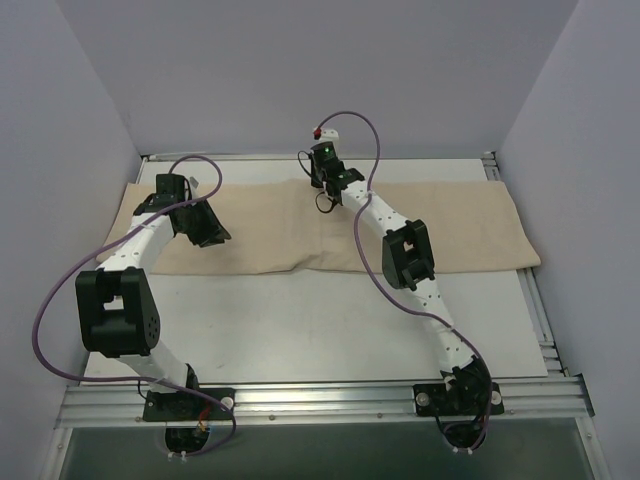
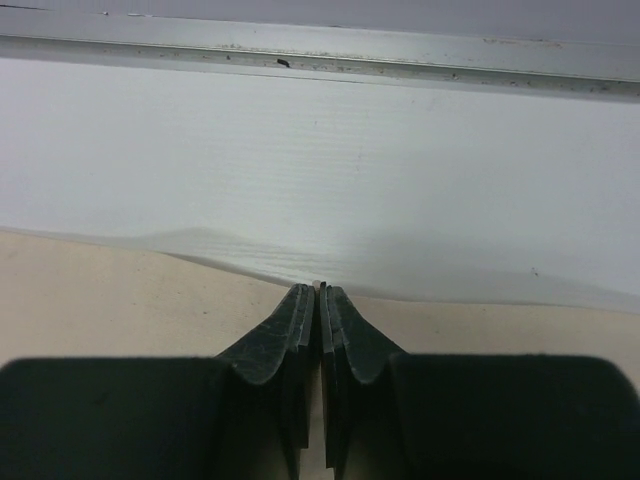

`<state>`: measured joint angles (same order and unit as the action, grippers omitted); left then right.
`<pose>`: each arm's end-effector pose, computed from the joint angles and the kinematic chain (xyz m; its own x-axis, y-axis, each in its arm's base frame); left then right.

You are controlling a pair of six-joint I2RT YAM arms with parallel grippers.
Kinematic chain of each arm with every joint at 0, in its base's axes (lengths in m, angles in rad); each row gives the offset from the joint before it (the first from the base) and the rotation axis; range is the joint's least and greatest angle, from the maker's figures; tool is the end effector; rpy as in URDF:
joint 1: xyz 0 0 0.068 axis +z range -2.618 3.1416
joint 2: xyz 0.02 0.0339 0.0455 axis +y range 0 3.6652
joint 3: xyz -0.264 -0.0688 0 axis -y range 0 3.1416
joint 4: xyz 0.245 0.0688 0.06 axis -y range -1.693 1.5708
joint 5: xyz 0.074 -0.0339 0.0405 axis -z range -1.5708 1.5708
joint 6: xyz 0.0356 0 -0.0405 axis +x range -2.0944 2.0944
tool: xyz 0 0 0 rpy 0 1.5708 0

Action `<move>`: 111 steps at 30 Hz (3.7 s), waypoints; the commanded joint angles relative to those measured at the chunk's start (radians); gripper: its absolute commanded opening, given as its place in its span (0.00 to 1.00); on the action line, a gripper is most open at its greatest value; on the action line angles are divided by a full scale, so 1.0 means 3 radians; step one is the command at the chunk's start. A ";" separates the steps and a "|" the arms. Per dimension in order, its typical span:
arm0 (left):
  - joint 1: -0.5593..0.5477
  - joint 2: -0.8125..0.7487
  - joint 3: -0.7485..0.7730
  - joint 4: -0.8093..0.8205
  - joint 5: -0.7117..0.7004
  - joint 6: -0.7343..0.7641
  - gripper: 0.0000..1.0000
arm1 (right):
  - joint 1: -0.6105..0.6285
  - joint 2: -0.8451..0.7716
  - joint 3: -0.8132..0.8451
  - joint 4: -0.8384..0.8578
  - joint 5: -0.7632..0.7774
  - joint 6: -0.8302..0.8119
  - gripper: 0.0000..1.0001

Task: Open and lay out the surgical kit
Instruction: Open the surgical kit at the center of the board.

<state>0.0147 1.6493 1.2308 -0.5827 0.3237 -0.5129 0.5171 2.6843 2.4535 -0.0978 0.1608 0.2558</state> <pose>0.3472 -0.0062 0.2412 -0.8110 -0.4772 -0.3385 -0.2759 0.8221 -0.4980 0.5352 0.2978 0.1972 -0.3615 0.0817 -0.9288 -0.2737 0.9430 0.1895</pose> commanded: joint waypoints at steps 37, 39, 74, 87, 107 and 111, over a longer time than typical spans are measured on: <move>0.0427 -0.0129 0.0678 -0.0578 0.0179 0.0022 0.33 | 0.0429 -0.2192 -0.2205 -0.0743 -0.0598 0.0375 0.00; 0.0432 -0.0134 0.0698 -0.0614 0.0179 0.0027 0.33 | 0.0434 -0.2487 -0.2649 -0.0712 -0.0658 0.0431 0.00; 0.0437 0.0260 0.0924 -0.1263 -0.0511 0.0165 0.58 | -0.0573 -0.1892 -0.1450 -0.1520 0.0533 0.0870 1.00; 0.0519 0.0352 0.0402 -0.1018 -0.0194 -0.0095 0.59 | -0.0768 -0.1201 -0.0773 -0.2031 0.0635 0.1177 1.00; 0.0611 0.0853 0.0653 -0.0819 -0.0199 -0.0085 0.52 | -0.0962 -0.1027 -0.0953 -0.1632 0.0461 0.1009 0.97; 0.0636 0.0980 0.0693 -0.0758 -0.0179 -0.0060 0.39 | -0.0982 -0.0961 -0.0933 -0.1591 0.0436 0.0963 0.90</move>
<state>0.1936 1.9175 1.3918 -0.8524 0.2508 -0.5411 0.2283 2.3795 2.1361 -0.5728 0.2836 0.5632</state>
